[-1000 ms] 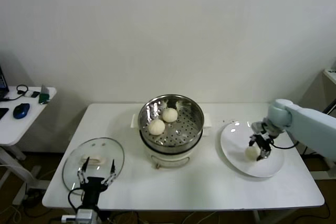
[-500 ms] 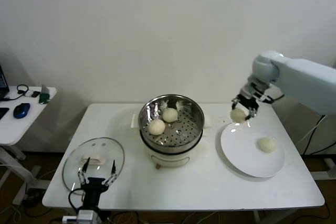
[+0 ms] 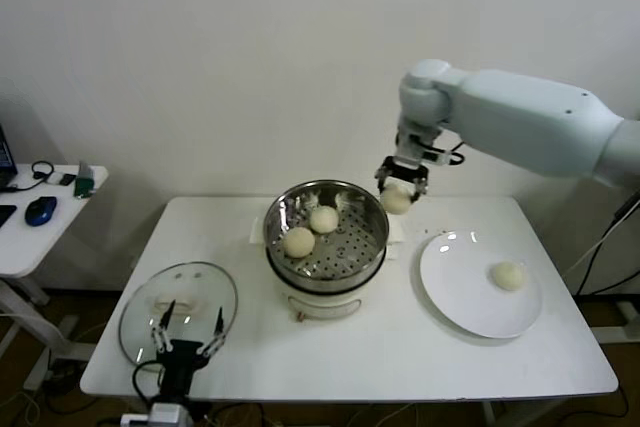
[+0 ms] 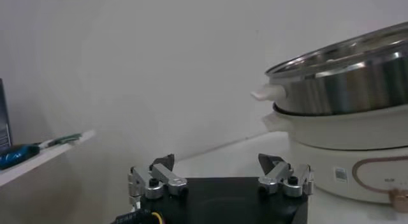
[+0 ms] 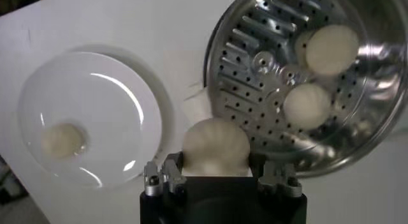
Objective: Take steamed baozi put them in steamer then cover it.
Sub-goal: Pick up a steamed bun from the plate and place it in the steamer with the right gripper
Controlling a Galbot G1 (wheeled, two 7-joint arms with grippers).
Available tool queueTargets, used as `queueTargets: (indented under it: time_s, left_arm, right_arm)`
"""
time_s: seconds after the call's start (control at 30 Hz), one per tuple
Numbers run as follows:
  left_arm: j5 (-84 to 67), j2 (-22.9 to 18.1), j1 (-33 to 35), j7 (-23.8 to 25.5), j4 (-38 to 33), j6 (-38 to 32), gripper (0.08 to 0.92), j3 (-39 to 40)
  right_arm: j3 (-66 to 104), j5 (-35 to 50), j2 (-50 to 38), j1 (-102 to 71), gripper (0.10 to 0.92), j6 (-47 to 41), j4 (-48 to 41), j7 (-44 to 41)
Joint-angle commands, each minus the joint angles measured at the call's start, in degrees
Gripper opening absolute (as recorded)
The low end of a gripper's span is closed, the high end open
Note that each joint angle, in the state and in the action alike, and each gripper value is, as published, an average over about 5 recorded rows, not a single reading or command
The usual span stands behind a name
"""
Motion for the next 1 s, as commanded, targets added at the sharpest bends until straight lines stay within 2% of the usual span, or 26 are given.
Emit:
queueTargets:
  time_s: [0.03,0.33,0.8,1.0]
  left_arm:
    - [-0.4,0.3,0.6,0.1,0.0,-0.3,0.823,-0.1]
    - [-0.7,0.0,0.1,0.2,0.0,-1.2,0.823,0.2]
    - [-1.0,0.1,-0.3,0.2,0.0,-1.7,0.823,-0.2]
    - [-1.2,0.1,-0.3,0.1,0.3,-1.8,0.823,-0.3]
  right_arm:
    - [1.2,-3.3,13.0,-3.9,0.670,4.8,-2.0,-0.4]
    - [1.9,-6.4,17.8,-9.4,0.676,6.3,-5.1,-0.3]
    - [0.5,-6.0,17.8,-11.9,0.680,5.0,-3.2,-0.8]
    - [0.4,-5.8,17.4,-11.8,0.734,4.3,-2.9,-1.5]
